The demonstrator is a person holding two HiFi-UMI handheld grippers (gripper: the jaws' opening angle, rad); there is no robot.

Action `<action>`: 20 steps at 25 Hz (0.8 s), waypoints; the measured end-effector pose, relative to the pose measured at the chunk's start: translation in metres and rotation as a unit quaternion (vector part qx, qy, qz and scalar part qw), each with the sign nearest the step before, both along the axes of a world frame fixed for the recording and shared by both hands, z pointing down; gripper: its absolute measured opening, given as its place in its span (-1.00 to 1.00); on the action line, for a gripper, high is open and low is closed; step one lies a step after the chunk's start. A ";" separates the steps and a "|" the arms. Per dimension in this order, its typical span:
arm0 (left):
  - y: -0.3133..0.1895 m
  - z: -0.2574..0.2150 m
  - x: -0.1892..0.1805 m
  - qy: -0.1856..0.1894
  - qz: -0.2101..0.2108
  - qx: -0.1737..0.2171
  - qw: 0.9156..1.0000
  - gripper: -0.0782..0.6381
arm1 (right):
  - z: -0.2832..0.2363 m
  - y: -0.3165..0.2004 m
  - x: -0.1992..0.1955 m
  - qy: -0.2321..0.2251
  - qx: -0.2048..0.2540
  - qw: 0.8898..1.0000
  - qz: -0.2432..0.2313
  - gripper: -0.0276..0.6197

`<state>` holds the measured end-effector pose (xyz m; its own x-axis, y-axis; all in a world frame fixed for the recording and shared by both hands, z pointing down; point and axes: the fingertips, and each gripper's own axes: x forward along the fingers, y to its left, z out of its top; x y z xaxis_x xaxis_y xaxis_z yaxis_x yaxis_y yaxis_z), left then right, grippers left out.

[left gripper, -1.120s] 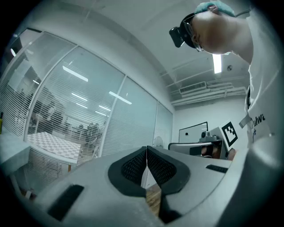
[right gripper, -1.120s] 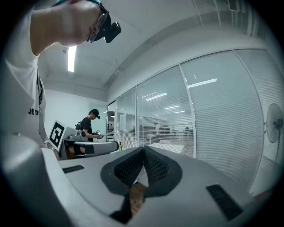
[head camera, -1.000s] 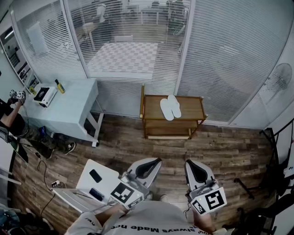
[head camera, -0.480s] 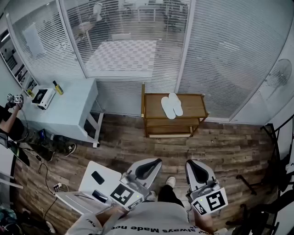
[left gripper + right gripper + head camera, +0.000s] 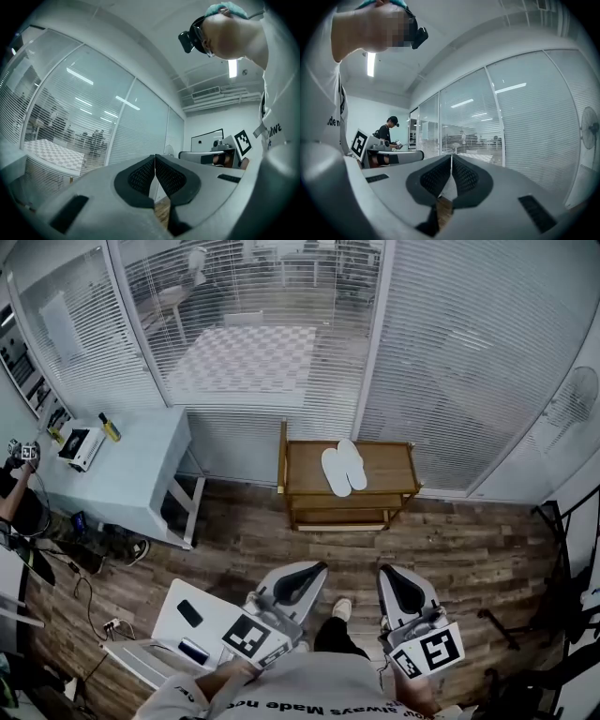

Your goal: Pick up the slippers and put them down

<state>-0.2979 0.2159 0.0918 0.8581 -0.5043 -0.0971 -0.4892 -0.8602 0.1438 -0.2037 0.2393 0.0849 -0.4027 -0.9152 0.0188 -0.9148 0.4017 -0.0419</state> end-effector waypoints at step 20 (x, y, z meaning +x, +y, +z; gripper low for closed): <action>-0.149 -0.012 0.144 -0.005 -0.037 0.004 0.999 -0.74 | -0.008 -0.150 0.149 -0.004 -0.001 1.000 -0.029 -0.86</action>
<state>-0.1536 0.0673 0.0796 0.8189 -0.5663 -0.0933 -0.5536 -0.8223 0.1317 -0.0550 0.0894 0.0771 -0.4555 -0.8901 0.0165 -0.8894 0.4543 -0.0502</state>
